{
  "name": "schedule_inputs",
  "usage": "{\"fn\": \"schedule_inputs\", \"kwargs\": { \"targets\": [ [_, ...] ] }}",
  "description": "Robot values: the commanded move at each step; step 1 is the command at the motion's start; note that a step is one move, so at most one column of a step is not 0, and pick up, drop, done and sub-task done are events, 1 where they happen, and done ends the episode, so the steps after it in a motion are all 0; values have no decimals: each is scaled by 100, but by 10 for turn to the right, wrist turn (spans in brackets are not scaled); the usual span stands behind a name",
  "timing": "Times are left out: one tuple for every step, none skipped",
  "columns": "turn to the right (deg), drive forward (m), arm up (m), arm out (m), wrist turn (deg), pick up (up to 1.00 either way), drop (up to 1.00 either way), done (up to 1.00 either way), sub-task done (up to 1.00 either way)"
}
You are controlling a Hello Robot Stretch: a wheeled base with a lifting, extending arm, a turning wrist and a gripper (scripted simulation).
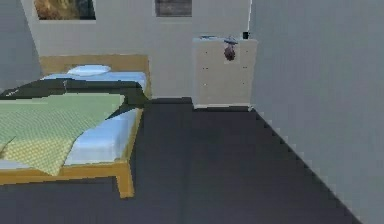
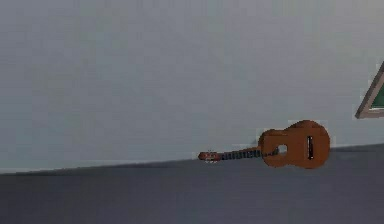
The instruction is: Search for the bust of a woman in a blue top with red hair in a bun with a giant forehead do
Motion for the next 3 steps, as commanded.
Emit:
{"fn": "schedule_inputs", "kwargs": {
  "targets": [
    [60, 0, 0, 0, 0, 0, 0, 0, 0],
    [0, 100, 0, 0, 0, 0, 0, 0, 0],
    [60, 0, 0, 0, 0, 0, 0, 0, 0]
  ]
}}
